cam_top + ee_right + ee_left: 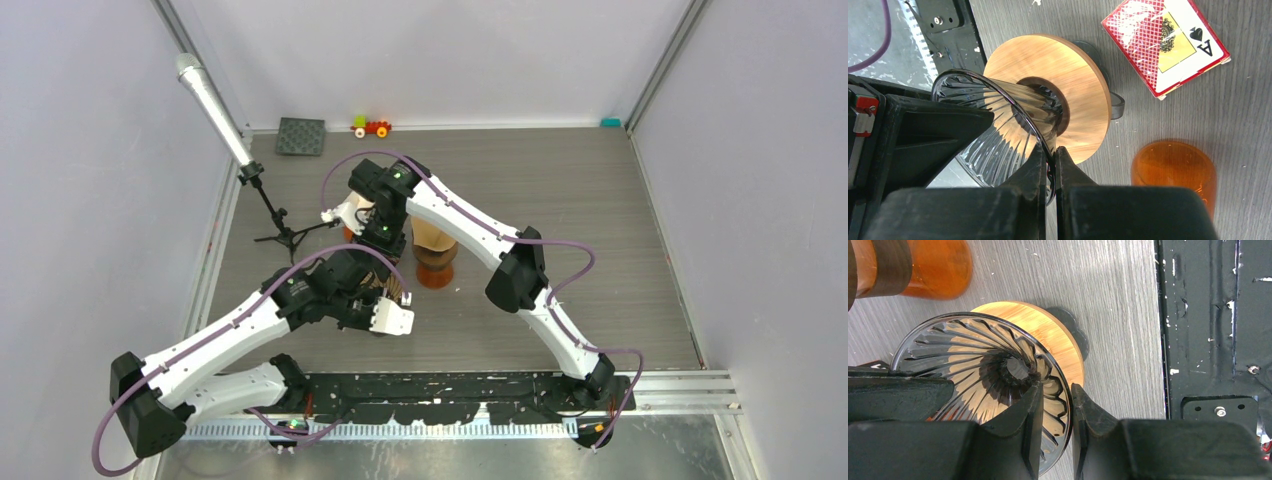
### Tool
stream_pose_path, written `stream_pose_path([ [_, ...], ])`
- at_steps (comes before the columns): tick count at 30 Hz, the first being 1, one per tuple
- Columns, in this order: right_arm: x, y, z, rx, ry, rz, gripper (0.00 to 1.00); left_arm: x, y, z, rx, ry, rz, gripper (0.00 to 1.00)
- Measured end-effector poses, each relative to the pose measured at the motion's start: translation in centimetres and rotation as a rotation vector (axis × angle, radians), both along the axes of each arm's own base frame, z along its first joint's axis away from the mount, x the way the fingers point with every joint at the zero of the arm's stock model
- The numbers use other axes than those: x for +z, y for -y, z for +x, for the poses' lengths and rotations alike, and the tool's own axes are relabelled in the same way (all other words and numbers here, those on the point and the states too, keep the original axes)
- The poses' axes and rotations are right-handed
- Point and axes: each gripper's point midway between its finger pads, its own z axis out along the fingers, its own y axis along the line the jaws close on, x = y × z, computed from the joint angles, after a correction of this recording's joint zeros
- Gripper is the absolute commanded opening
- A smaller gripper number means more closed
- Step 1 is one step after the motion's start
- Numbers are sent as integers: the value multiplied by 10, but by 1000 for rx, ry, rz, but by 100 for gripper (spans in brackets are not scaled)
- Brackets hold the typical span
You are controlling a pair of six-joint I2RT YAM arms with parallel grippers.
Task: Place the coffee filter in the dripper
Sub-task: Place the coffee dripper in the dripper holder.
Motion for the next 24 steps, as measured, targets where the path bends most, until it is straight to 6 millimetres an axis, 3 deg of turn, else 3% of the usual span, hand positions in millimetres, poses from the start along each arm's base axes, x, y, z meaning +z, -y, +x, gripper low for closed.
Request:
stream_pose_path([
  [6, 0, 0, 0, -2, 2, -1, 1, 1, 0, 1, 2, 6, -2, 0],
  [18, -2, -2, 7, -37, 49, -22, 28, 9, 0, 9, 26, 24, 15, 0],
  [24, -6, -1, 14, -45, 102, -47, 30, 12, 1, 13, 40, 31, 20, 5],
])
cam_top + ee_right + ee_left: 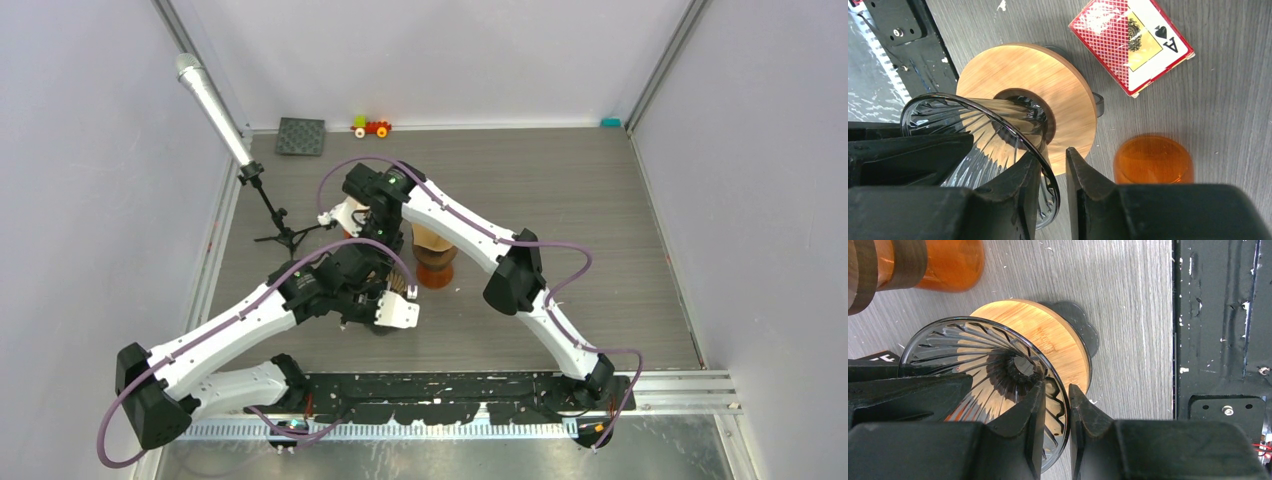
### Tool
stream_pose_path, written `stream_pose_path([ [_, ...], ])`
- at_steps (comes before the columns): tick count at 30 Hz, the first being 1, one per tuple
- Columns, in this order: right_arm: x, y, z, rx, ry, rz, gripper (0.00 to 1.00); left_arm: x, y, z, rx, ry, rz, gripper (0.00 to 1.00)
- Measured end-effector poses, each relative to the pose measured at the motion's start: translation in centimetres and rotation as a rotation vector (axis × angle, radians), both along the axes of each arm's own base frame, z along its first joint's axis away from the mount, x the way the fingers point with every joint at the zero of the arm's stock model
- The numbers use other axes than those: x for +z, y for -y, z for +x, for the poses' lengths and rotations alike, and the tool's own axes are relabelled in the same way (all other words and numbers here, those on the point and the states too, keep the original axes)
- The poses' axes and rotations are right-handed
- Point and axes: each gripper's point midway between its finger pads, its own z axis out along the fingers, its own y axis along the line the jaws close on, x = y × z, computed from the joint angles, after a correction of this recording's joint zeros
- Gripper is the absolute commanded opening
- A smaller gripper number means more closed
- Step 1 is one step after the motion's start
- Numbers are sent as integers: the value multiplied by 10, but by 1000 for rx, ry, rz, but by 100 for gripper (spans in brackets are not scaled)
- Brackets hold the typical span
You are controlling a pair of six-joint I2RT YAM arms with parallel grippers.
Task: Place the coffee filter in the dripper
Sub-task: Place the coffee dripper in the dripper holder.
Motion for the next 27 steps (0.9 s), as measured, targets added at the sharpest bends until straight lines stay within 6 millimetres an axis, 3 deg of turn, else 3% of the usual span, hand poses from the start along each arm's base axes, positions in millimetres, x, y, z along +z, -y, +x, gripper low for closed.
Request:
stream_pose_path([
  [9, -1, 0, 2, -3, 12, -5, 33, 3, -1, 0, 7, 10, -7, 26],
  [12, 0, 0, 1, -5, 8, -5, 34, 2, -3, -2, 10, -2, 2, 37],
  [17, 0, 0, 0, -6, 9, -6, 38, -1, -8, -7, 10, -26, 21, 44],
  [27, -1, 1, 3, -10, 24, -17, 48, 0, -11, -10, 10, -29, 22, 45],
])
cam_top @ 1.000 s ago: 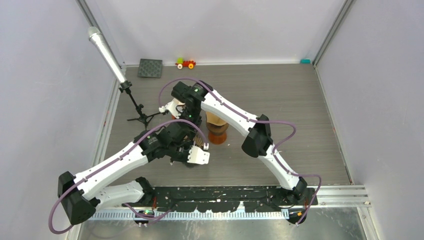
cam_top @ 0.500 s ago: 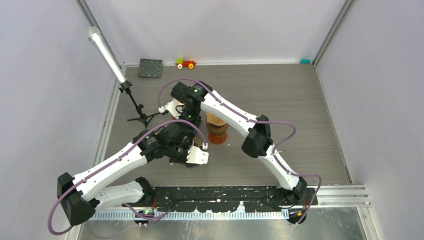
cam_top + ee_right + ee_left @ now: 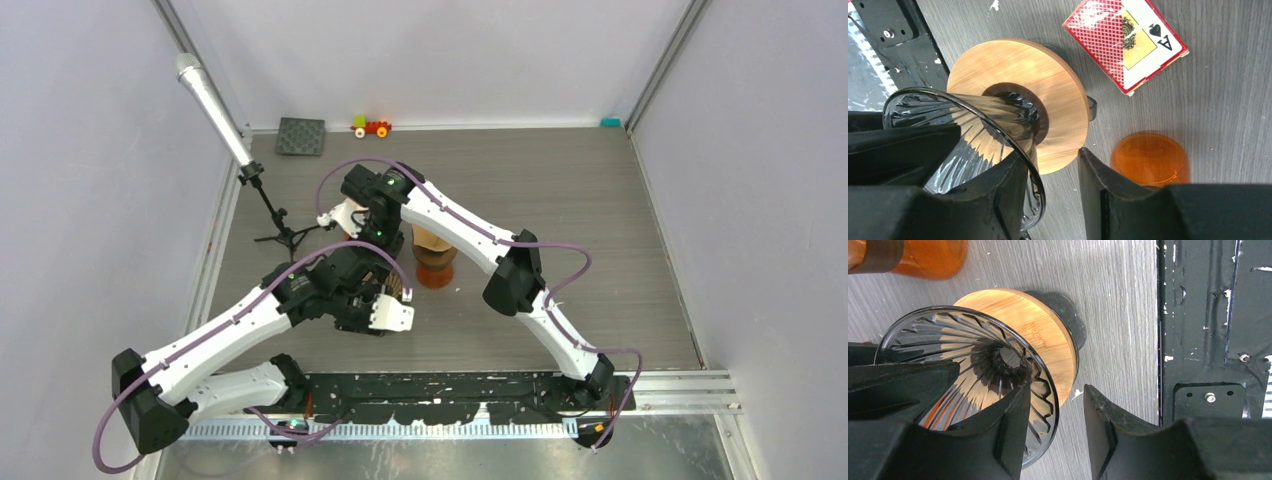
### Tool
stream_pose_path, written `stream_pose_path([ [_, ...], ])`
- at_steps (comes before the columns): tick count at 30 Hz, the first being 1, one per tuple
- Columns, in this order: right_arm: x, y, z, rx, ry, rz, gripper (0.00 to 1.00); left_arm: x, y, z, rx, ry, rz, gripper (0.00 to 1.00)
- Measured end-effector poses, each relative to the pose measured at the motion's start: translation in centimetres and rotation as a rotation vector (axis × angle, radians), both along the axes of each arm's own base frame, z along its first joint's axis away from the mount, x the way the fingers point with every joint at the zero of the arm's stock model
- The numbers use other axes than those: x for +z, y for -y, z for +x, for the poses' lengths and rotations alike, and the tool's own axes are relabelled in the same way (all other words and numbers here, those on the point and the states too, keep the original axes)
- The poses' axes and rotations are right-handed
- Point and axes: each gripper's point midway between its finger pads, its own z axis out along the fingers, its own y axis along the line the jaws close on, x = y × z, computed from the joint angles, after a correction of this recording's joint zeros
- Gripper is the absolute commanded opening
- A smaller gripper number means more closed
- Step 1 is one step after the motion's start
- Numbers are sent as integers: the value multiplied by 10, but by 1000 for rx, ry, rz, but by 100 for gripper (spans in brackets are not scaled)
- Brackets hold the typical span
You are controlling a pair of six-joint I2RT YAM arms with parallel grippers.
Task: Place the coffee filter in the dripper
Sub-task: Place the coffee dripper in the dripper holder.
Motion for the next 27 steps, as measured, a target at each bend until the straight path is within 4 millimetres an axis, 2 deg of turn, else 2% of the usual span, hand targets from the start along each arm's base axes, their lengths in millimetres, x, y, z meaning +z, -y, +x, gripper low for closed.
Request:
stream_pose_path([
  [6, 1, 2, 3, -6, 21, -8, 52, 7, -2, 0, 4, 26, -19, 45],
  [17, 19, 4, 4, -9, 50, 20, 60, 14, -7, 4, 20, 74, -28, 46],
  [22, 23, 4, 3, -8, 55, 29, 66, 18, -8, 3, 21, 83, -37, 54],
  [27, 36, 5, 3, -16, 69, 52, 70, 42, -5, 7, 35, 126, -92, 63],
])
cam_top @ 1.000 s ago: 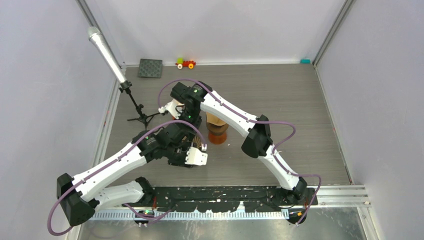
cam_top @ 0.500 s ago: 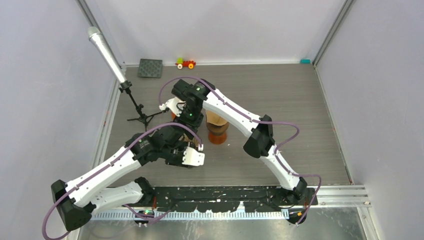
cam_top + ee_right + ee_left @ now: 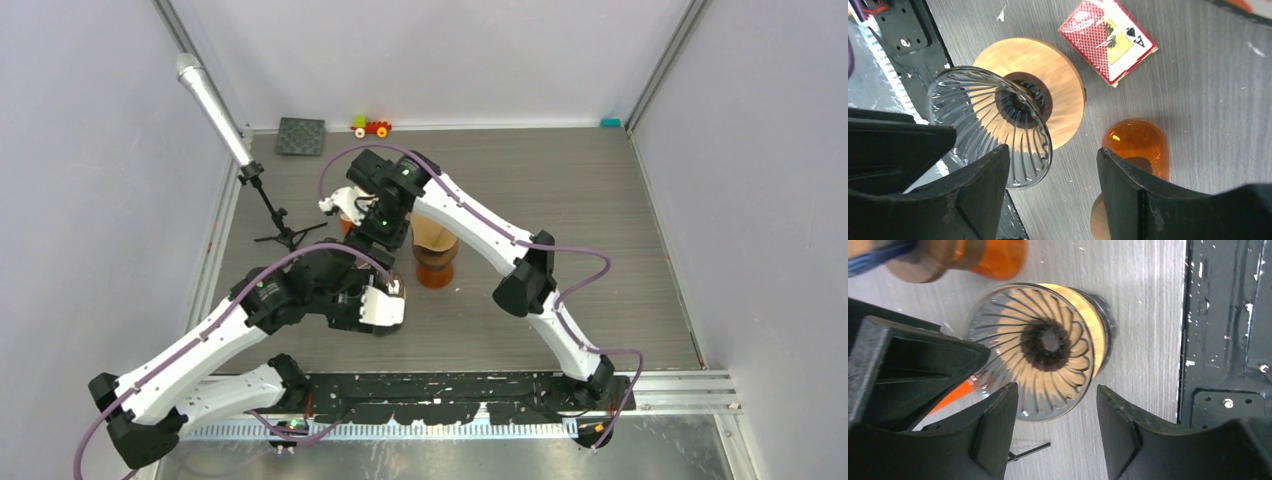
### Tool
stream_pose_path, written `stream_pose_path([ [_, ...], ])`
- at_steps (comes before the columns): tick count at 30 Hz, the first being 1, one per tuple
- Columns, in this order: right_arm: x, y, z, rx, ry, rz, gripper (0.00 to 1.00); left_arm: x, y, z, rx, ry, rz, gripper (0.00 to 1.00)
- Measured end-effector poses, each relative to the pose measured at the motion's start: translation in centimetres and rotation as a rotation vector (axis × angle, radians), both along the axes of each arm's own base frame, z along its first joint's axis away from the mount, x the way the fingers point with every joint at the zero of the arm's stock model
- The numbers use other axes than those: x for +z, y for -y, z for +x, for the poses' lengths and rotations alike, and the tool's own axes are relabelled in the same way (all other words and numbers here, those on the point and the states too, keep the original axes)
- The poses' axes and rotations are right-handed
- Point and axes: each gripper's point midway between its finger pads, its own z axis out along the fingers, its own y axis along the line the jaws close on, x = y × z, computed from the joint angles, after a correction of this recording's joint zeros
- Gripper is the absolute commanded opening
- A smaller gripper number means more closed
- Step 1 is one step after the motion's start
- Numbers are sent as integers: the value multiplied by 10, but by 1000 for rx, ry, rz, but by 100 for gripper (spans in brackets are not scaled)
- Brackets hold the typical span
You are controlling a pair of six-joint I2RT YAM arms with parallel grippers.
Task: Place the coffee filter in the dripper
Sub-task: Place the coffee dripper in the dripper holder, then pick up the coffee filter from the coffee filter holder.
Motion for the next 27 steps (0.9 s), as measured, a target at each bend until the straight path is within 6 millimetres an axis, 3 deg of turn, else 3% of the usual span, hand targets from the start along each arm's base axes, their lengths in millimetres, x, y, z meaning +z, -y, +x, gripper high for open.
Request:
stream_pose_path([
  [5, 33, -2, 4, -20, 62, 72, 75, 33, 4, 12, 44, 63, -86, 73],
  [9, 65, 2, 12, -58, 125, 135, 76, 47, -3, 24, 122, 87, -142, 81],
  [12, 88, 7, 21, -93, 167, 188, 76, 64, -8, 34, 192, 102, -202, 81],
  [17, 130, 26, 45, -189, 236, 282, 76, 94, -7, 55, 300, 109, -297, 73],
  [22, 172, 63, 65, -295, 289, 361, 76, 120, -15, 107, 503, 87, -393, 63],
  [27, 205, 107, 70, -383, 336, 415, 76, 113, -19, 167, 665, 24, -415, 55],
])
